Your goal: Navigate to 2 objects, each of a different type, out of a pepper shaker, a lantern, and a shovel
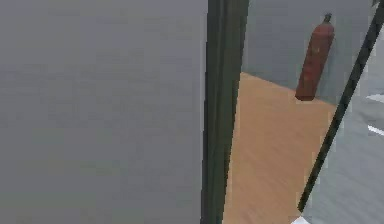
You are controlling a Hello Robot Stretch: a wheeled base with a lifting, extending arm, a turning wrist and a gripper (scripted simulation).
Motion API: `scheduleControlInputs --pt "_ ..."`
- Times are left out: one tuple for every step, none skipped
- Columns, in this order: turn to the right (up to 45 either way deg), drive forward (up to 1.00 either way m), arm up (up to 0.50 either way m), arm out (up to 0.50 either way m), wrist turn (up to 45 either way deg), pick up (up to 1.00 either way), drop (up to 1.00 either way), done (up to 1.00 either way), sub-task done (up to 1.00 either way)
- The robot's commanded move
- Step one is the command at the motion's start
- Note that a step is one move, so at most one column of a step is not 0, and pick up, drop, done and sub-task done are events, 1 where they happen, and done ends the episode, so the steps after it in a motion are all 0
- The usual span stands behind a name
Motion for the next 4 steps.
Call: scheduleControlInputs --pt "45.0 0.00 0.00 0.00 0.0 0.00 0.00 0.00 0.00" --pt "45.0 0.00 0.00 0.00 0.0 0.00 0.00 0.00 0.00" --pt "45.0 0.00 0.00 0.00 0.0 0.00 0.00 0.00 0.00" --pt "12.0 0.00 0.00 0.00 0.0 0.00 0.00 0.00 0.00"
